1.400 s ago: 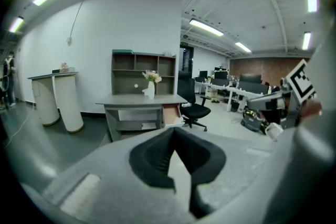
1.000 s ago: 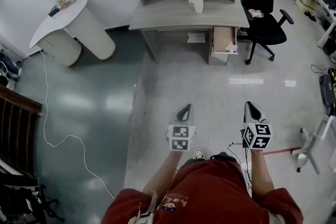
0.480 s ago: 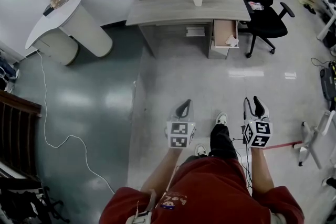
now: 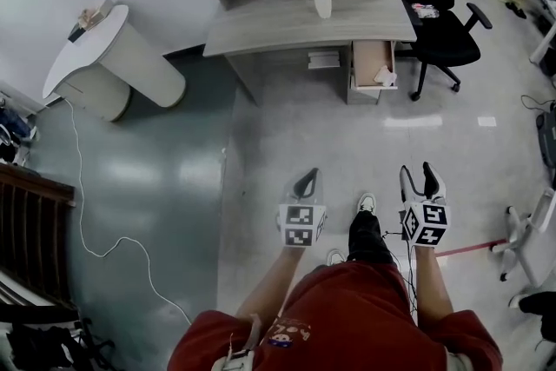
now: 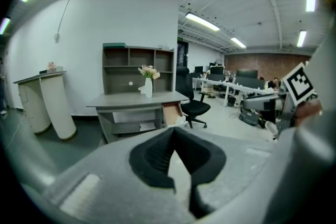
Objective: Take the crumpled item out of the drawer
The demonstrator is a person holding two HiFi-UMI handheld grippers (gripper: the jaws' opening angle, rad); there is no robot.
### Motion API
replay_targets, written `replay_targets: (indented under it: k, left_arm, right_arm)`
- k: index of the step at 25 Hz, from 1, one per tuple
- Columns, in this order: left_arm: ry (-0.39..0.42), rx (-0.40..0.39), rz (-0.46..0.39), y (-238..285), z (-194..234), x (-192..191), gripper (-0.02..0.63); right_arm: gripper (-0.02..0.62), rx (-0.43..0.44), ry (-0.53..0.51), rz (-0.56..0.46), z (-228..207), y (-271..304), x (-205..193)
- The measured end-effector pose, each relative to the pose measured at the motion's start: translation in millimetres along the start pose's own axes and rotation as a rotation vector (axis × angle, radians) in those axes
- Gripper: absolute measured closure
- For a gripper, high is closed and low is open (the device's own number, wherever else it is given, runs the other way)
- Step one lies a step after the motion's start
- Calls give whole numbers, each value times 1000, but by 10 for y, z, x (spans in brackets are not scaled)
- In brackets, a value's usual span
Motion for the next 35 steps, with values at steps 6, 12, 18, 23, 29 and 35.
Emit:
replay_targets:
  k: [6, 12, 18, 23, 29, 35]
  left_arm:
    - [3, 20, 2, 584, 75, 311, 609]
    - [2, 49, 14, 1172, 131, 676, 609]
    - [-3, 68, 14, 1707, 169, 1004, 609]
    - [-8, 86, 13, 2142, 217, 1242, 609]
    - [-23, 106, 28, 2604, 219, 1404, 609]
    - [-36, 124, 16, 2889, 268, 1537, 609]
  right_arm:
    - [367, 2, 24, 1, -390, 525, 225]
    - [367, 26, 45, 14, -793, 1064, 518]
    - [367, 48, 41, 16, -1125, 1604, 810]
    - [367, 69, 41, 20, -1346, 2013, 1031]
    - [367, 91, 43, 28, -1629, 2397, 1184]
    - [367, 108, 35, 37, -1759, 2670, 1268]
Point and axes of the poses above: the fingertips, and each gripper's own axes: y forward along the fingers, z to its left, x out of its top, the point moved 4 cm from there along -y, backward along the fingers, and after that the axes turned 4 degrees about y, right-handed, at the moved point
